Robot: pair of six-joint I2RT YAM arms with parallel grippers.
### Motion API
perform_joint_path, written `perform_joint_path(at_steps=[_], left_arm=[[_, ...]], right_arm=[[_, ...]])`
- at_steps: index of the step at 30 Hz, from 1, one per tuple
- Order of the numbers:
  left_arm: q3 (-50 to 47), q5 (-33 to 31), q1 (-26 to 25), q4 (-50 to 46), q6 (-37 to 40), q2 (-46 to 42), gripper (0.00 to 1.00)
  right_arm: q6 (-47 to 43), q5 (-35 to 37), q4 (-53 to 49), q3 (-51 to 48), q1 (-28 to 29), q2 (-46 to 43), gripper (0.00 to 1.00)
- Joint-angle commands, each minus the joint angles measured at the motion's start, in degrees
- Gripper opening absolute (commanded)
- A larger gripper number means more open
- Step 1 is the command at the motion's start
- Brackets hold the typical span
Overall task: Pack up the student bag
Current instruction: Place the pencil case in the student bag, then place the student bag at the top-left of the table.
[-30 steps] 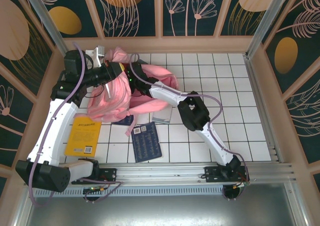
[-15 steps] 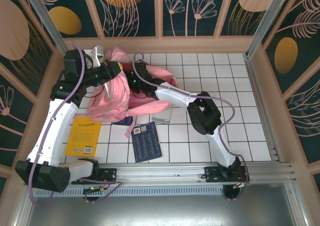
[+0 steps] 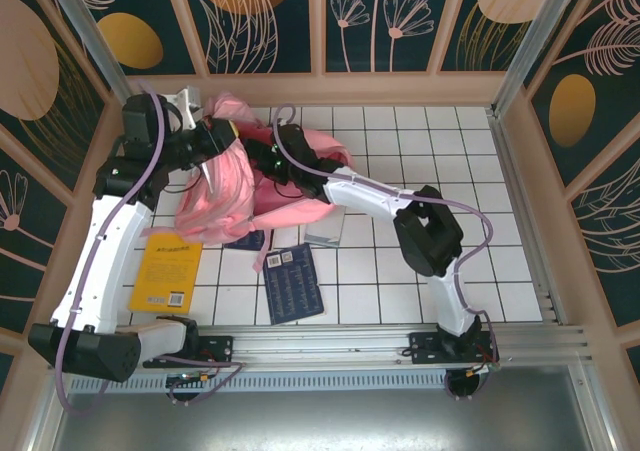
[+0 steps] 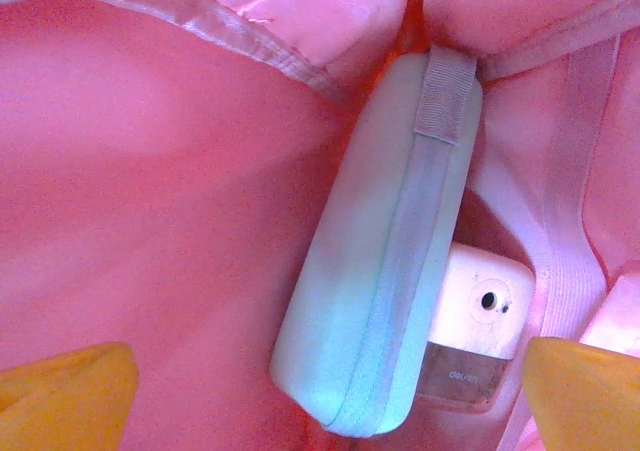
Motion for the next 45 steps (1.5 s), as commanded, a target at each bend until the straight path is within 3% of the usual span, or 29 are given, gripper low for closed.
perform_joint_path(at_steps=[1, 10, 24, 32, 38, 45], left_arm=[[6.1, -3.9, -0.3, 5.5, 3.5, -1.0, 0.0], [11.1, -19.1, 1.8, 5.9, 3.4, 1.1, 0.0], [14.7, -17.3, 11.1, 12.6, -1.2, 8.9, 0.0], [22.8, -18.4, 16.3, 12.4, -1.7, 18.9, 0.0], [30.9, -18.0, 16.7, 12.8, 0.6, 27.0, 0.0], [40.8, -24.8, 16.6, 7.8, 7.1, 39.7, 0.01]], right_arm=[[-3.0, 1.2, 3.3, -2.4, -0.3, -6.3, 0.99], [-7.8, 1.0, 0.5, -1.6, -3.9, -15.0, 0.96], [-9.3, -5.7, 3.9, -9.4, -11.6, -27.2, 0.96], [-8.9, -6.3, 5.4, -18.5, -15.2, -33.6, 0.96], [-9.0, -7.0, 5.1, -25.3, -17.5, -37.2, 0.95], [-10.9, -5.6, 0.5, -31.7, -20.0, -41.8, 0.95]])
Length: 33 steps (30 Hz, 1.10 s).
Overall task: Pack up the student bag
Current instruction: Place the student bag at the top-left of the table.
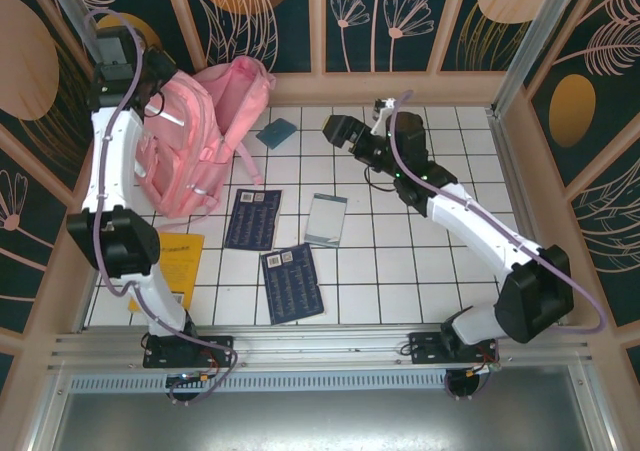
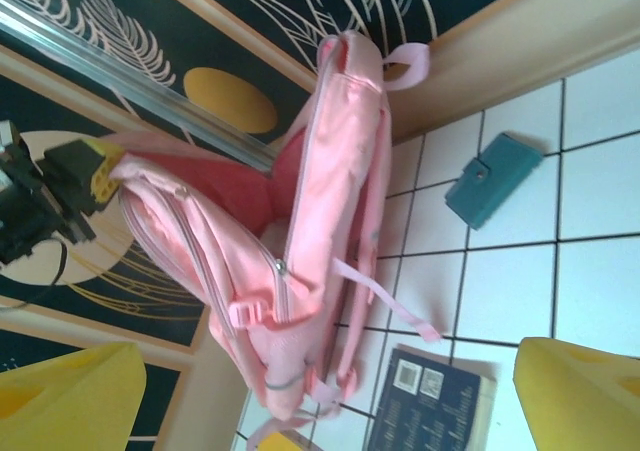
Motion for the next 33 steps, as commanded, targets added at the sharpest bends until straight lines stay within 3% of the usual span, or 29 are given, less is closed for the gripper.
perform_joint_path(at_steps=[1, 5, 8, 13, 17, 23, 30, 33], left_arm=[[5.7, -6.1, 0.4, 4.2, 6.4, 4.0, 0.03], [6.6, -6.5, -0.3, 3.5, 8.3, 9.0, 0.09], [7.9, -2.4, -1.1, 3.5, 7.6, 11.6, 0.26], [9.7, -2.5, -3.0, 3.9, 9.4, 9.7, 0.51], [10.5, -3.7, -3.0, 3.8, 10.0, 7.0, 0.61], [6.1, -2.1, -4.1, 4.4, 9.7, 4.3, 0.61], [-6.2, -6.5, -20.6, 6.3, 15.6, 3.8, 0.44], [-11.7, -6.2, -23.2, 9.1, 14.4, 5.9, 0.33]], right_arm=[[-2.3, 0.3, -2.4, -2.3, -2.2, -3.8, 0.95], [-3.7, 1.4, -5.6, -5.7, -4.0, -7.1, 0.95], [-4.9, 2.9, -8.0, -7.7, -5.8, -9.0, 0.95], [-6.2, 3.0, -9.0, -10.3, -8.6, -12.1, 0.95], [-7.6, 3.0, -10.4, -11.3, -9.7, -13.6, 0.95], [-8.3, 2.7, -10.8, -13.4, -11.0, -15.1, 0.95], [-8.0, 1.8, -9.7, -16.1, -11.9, -15.2, 0.95], [-7.7, 1.0, -9.4, -17.0, -12.4, -15.2, 0.95]])
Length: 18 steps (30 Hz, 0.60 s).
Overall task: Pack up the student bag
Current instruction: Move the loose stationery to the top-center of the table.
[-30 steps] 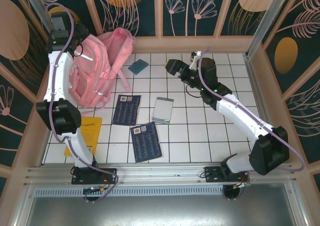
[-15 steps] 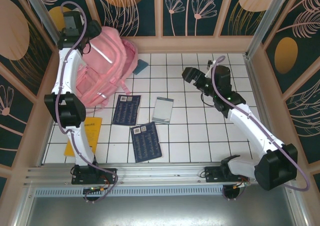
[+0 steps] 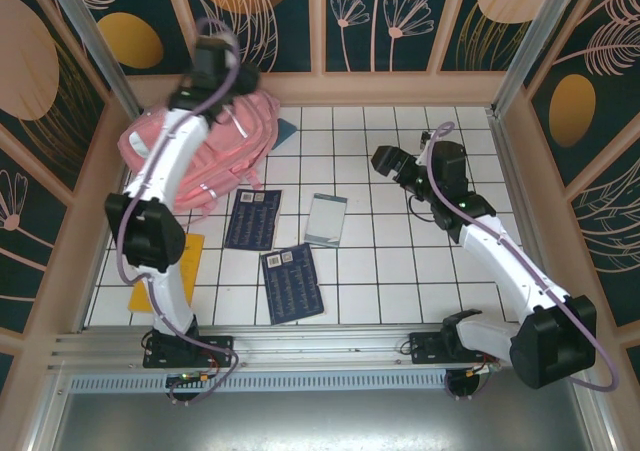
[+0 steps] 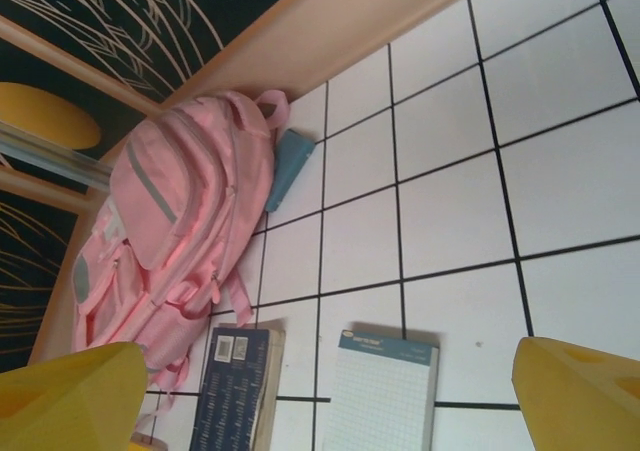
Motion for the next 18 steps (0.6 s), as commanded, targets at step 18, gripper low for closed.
perform_joint_path(at_steps=[18], left_arm=[[26.7, -9.4, -4.4, -7.1, -0.6, 35.7, 0.09]], right_arm=[[-1.4, -3.0, 1.1, -3.6, -2.7, 0.8, 0.95]])
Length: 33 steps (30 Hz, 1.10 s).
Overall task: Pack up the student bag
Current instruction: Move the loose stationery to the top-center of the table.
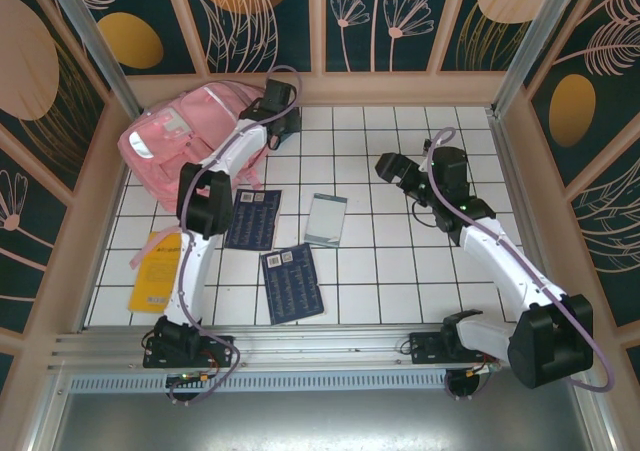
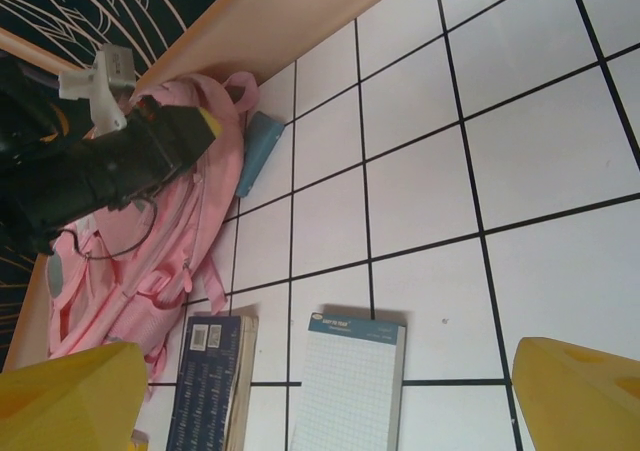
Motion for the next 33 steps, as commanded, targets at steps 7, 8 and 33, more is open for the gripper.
perform_joint_path(at_steps=[7, 8, 33], left_arm=[[10.9, 0.2, 1.0, -3.5, -3.2, 9.6, 0.09], [11.1, 1.0, 1.2, -3.5, -3.3, 10.2, 0.09], [10.5, 9.1, 2.5, -9.1, -5.5, 15.9, 0.15]], right_arm=[[-1.0, -1.7, 0.9, -1.0, -0.9, 1.9, 0.95], [-1.1, -1.6, 0.9, -1.1, -0.9, 2.0, 0.95], [0.1, -2.5, 1.2, -2.9, -1.3, 1.8, 0.94]])
